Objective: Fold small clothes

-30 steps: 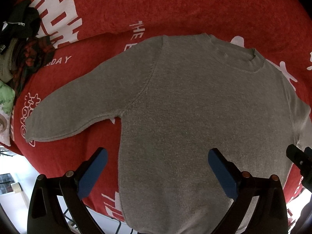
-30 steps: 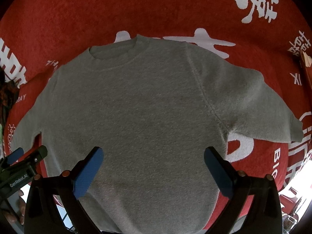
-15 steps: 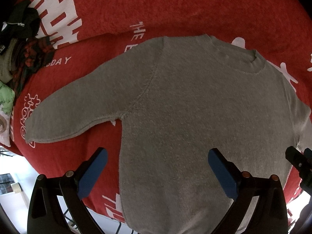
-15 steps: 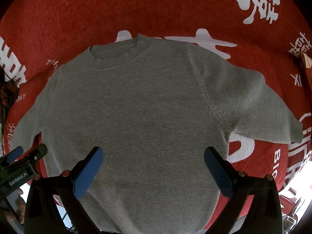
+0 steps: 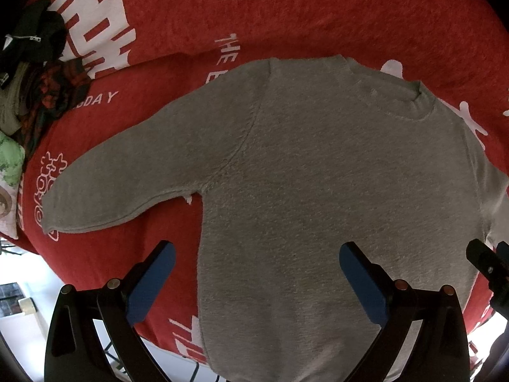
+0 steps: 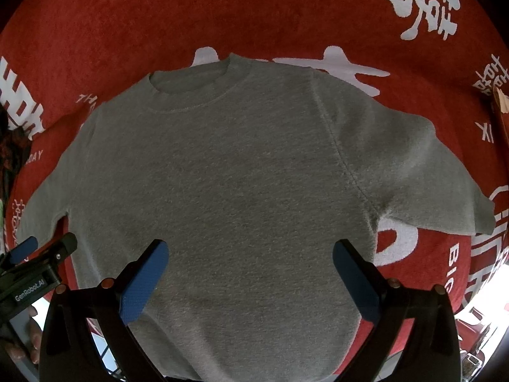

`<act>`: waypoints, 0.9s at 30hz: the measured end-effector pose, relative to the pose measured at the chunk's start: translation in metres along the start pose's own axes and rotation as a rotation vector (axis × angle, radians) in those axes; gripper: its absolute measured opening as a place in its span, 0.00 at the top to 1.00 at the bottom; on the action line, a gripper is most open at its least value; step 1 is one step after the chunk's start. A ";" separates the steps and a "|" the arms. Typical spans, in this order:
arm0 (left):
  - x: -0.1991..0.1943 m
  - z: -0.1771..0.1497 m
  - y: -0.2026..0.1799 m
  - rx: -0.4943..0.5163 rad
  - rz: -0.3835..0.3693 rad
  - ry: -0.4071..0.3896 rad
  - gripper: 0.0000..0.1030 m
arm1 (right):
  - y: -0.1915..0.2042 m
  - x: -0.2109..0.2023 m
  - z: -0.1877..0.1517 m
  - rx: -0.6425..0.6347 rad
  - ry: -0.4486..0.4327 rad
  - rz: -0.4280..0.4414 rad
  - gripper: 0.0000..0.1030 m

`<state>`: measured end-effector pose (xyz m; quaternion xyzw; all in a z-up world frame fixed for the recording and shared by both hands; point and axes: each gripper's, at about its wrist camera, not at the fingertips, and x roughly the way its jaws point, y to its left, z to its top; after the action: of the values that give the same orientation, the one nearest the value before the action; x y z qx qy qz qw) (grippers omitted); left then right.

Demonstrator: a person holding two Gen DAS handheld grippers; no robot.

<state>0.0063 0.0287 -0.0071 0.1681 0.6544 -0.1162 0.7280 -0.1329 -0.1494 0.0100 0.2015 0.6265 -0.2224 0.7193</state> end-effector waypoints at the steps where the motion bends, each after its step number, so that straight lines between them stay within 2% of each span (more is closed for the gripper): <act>1: 0.000 0.000 0.000 0.000 -0.001 0.000 0.00 | -0.001 0.000 0.000 0.000 0.001 0.001 0.00; 27: 0.005 -0.005 0.009 -0.024 0.003 -0.001 0.00 | 0.004 0.001 -0.002 -0.010 0.008 0.007 0.00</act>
<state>0.0057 0.0395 -0.0117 0.1602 0.6552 -0.1071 0.7305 -0.1317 -0.1454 0.0089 0.2009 0.6299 -0.2161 0.7184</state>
